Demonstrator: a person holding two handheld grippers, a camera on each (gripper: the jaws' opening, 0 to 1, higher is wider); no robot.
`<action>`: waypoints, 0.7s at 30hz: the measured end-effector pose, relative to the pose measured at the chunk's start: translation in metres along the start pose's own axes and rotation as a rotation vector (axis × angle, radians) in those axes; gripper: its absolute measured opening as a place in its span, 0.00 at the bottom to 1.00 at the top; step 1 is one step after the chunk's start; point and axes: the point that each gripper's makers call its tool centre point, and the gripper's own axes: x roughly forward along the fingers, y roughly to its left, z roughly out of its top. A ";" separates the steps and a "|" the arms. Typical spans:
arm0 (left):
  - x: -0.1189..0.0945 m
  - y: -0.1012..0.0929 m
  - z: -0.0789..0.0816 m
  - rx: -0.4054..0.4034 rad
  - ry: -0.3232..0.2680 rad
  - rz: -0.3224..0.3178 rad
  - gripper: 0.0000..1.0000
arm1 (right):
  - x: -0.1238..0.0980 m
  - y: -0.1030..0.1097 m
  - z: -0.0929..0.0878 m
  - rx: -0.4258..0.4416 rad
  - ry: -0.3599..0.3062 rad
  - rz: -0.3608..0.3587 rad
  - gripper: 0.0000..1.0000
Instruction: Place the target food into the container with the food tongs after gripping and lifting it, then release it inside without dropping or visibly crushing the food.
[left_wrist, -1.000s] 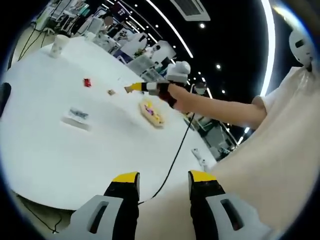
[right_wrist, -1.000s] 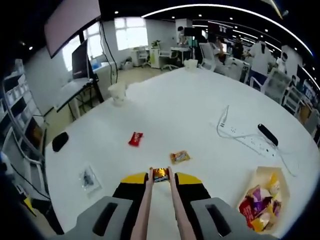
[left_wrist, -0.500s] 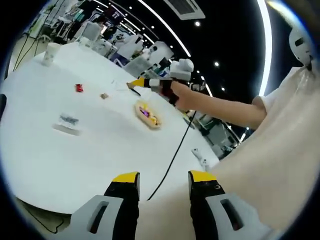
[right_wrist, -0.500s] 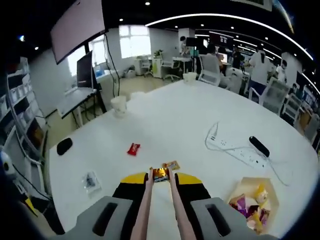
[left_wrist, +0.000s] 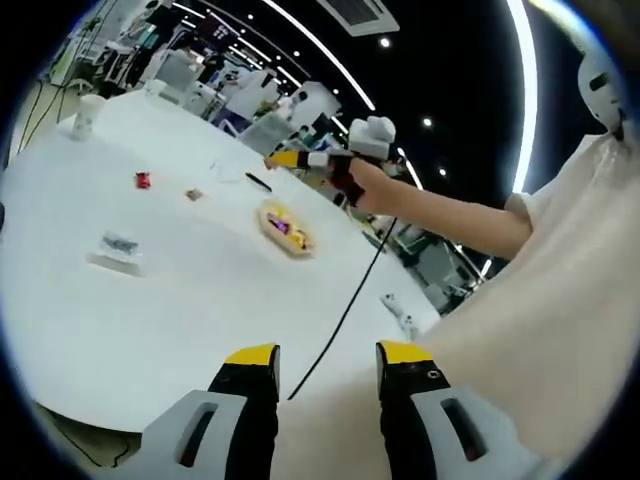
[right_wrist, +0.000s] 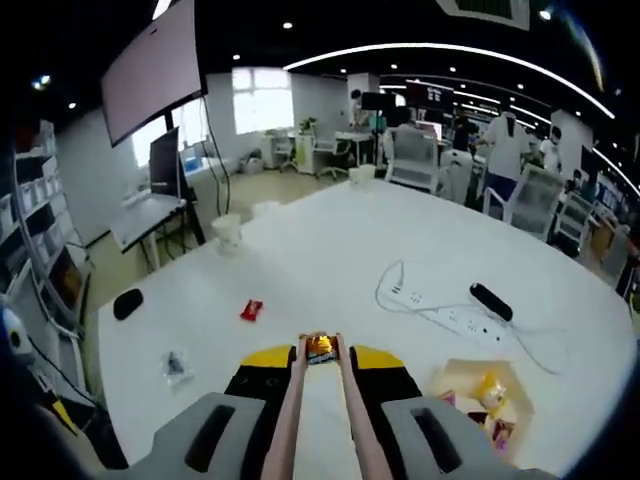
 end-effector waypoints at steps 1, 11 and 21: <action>0.001 -0.001 -0.001 0.002 0.001 0.000 0.37 | -0.002 -0.002 0.000 0.003 -0.004 -0.004 0.20; 0.009 -0.008 -0.002 0.023 0.012 -0.007 0.37 | -0.021 -0.026 0.001 0.034 -0.037 -0.040 0.20; 0.013 -0.013 -0.005 0.027 0.012 -0.013 0.37 | -0.040 -0.059 0.003 0.059 -0.056 -0.096 0.20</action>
